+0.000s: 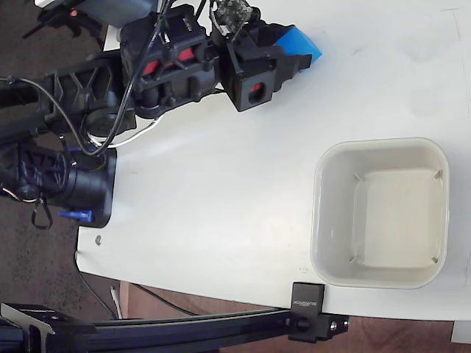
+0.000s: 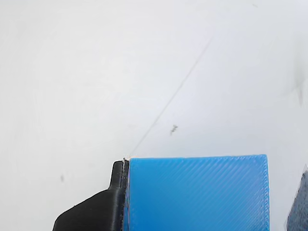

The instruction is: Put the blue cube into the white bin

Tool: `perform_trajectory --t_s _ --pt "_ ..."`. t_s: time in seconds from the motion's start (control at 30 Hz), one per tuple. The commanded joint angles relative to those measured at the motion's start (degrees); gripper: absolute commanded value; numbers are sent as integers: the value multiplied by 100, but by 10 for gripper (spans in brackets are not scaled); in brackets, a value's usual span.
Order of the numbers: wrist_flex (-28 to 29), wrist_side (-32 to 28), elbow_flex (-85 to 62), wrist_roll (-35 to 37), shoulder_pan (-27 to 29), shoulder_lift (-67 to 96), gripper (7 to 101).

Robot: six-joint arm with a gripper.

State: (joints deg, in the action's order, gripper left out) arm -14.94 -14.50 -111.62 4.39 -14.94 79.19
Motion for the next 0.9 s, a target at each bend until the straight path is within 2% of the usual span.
perform_trajectory --t_s 0.03,0.07,0.23,0.47,0.6,0.73,0.83,0.9 --pt "158 -114 123 -9 44 167 702" --pt "123 -88 123 9 44 176 648" --pt "105 18 62 26 9 246 505" --pt "9 237 -26 -79 -18 475 433" --pt "-817 571 308 -167 149 1081 427" --pt "-1591 668 958 -220 712 1644 411" --pt "-2417 729 1960 -88 1169 1608 411" --pt "-2733 756 2602 -35 1468 1450 409"
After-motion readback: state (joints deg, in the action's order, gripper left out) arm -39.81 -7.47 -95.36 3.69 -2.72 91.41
